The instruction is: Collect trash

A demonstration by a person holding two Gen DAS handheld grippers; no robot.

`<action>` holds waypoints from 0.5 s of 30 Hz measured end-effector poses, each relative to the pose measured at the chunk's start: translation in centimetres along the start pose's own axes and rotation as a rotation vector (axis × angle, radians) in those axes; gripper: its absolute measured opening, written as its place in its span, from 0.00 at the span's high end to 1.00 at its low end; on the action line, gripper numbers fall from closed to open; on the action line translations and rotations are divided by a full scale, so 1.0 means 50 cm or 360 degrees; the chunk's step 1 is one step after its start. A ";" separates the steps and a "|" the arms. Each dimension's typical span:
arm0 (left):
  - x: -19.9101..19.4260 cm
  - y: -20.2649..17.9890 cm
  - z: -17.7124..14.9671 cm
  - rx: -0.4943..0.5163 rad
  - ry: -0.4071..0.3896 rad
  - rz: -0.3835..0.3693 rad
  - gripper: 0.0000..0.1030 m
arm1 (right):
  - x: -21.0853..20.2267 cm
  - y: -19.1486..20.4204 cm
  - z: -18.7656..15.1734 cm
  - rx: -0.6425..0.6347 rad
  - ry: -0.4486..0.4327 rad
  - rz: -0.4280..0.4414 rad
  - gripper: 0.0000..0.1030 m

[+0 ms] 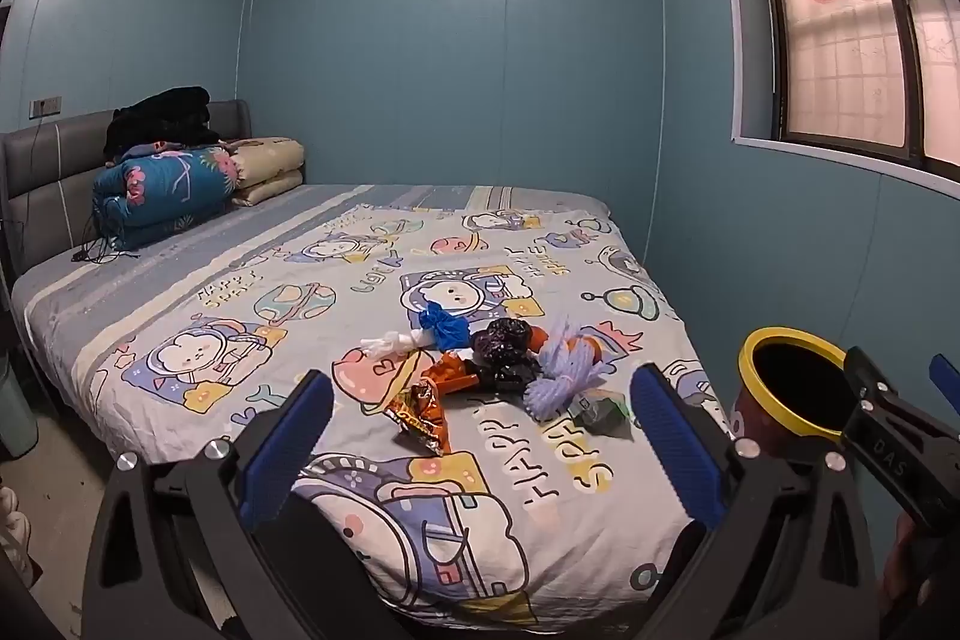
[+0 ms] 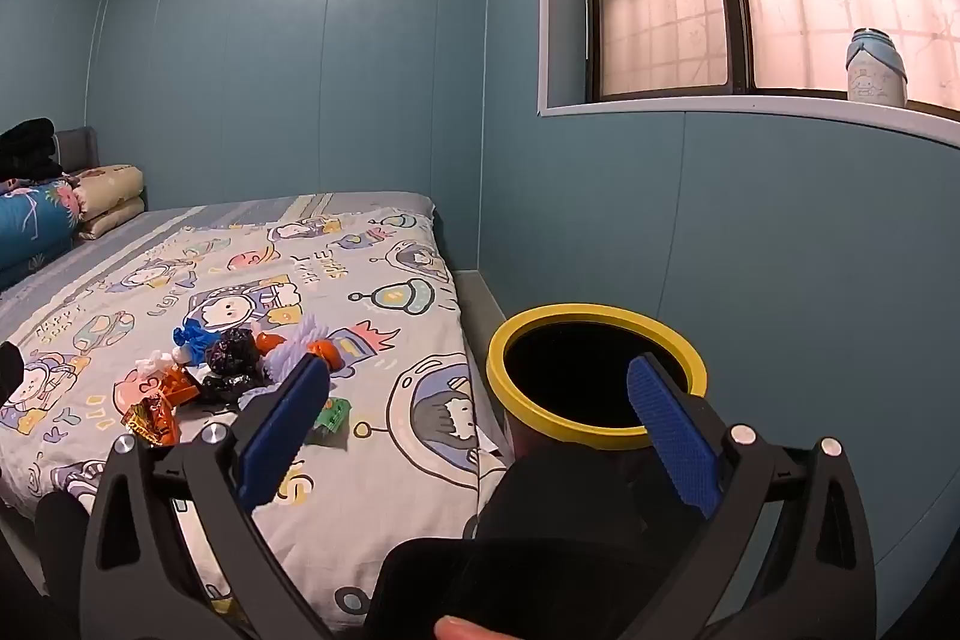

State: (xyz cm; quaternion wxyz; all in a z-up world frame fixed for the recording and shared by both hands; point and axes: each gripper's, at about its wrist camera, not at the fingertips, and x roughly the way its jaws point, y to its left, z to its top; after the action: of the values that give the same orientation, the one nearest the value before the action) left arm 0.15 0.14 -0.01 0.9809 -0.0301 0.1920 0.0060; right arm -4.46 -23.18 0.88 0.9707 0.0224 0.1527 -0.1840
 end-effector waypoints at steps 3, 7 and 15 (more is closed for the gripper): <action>-0.009 -0.008 -0.003 0.0049 -0.0063 0.0013 0.07 | 0.002 0.000 0.000 0.0004 0.0003 -0.0001 0.07; -0.016 -0.012 -0.003 0.0042 -0.0063 0.0015 0.07 | 0.001 -0.001 -0.001 0.0009 0.0001 -0.0003 0.07; -0.012 -0.004 0.001 0.0032 -0.0040 0.0007 0.07 | 0.006 0.001 -0.001 -0.0003 0.0015 0.0000 0.07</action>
State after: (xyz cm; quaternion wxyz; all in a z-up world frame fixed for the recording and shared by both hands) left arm -0.39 -0.06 0.25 0.9835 -0.0198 0.1798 0.0065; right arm -4.18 -23.23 0.73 0.9700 0.0224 0.1575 -0.1839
